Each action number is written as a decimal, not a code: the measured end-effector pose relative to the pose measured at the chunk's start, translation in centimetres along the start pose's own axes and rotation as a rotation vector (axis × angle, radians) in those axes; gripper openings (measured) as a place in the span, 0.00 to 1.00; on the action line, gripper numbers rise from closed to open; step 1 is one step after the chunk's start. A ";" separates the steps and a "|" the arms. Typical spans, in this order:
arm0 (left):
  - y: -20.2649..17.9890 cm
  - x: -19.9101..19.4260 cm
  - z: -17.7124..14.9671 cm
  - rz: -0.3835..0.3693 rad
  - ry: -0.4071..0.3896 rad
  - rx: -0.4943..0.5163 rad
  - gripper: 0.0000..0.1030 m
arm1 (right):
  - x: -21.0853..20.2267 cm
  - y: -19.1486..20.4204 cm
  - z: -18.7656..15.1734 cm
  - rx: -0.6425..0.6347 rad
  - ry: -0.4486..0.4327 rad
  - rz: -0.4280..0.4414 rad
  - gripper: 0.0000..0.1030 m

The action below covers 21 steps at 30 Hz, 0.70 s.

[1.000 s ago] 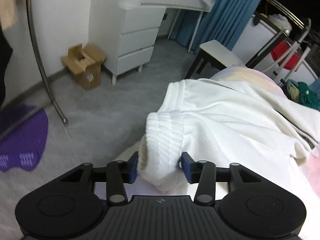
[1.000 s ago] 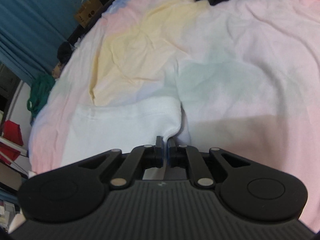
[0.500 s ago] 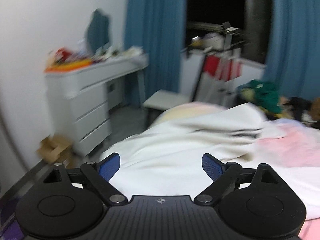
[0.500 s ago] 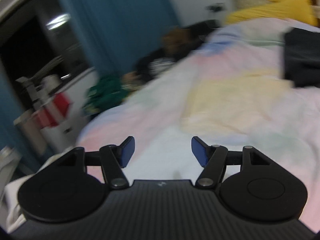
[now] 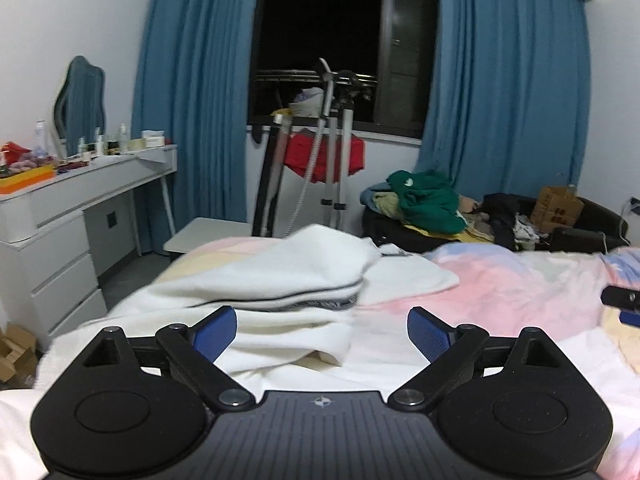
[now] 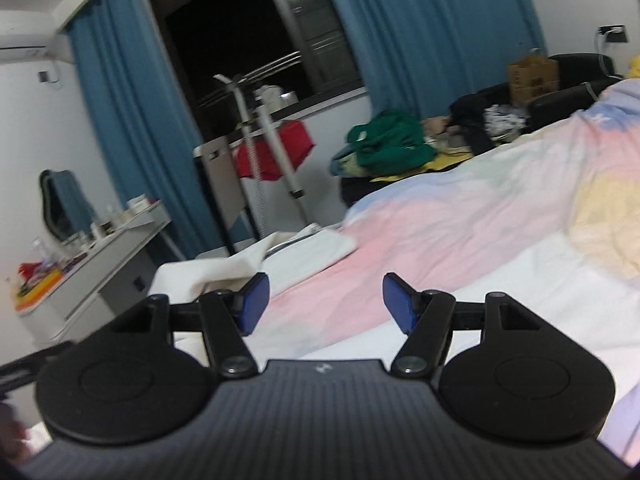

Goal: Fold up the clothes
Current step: 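Lay the pant leg onto the bed and open both grippers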

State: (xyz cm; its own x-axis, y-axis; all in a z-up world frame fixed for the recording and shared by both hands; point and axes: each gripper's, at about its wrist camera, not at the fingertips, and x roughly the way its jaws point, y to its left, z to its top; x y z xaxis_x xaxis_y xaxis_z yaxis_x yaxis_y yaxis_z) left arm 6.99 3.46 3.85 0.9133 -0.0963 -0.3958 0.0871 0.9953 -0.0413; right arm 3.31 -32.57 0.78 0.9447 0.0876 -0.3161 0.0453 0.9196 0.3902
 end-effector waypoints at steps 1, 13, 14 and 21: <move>0.1 0.8 -0.7 -0.009 0.008 0.007 0.91 | 0.2 0.4 -0.5 -0.006 -0.005 0.018 0.64; 0.8 1.7 -4.7 -0.087 0.019 0.060 0.92 | 2.0 4.5 -4.4 -0.172 -0.052 0.046 0.64; 0.8 1.6 -4.7 -0.096 0.022 0.041 0.93 | 2.0 4.5 -4.5 -0.175 -0.054 0.042 0.64; 1.3 1.4 -5.6 -0.087 0.015 0.002 0.95 | 1.8 3.7 -4.6 -0.119 -0.050 0.053 0.64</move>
State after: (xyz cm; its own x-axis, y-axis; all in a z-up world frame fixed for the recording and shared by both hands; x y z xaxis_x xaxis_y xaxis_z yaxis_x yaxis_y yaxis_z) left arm 6.19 4.59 -1.86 0.8963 -0.1821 -0.4044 0.1663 0.9833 -0.0741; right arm 3.72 -27.27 -2.35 0.9599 0.1206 -0.2530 -0.0411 0.9535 0.2986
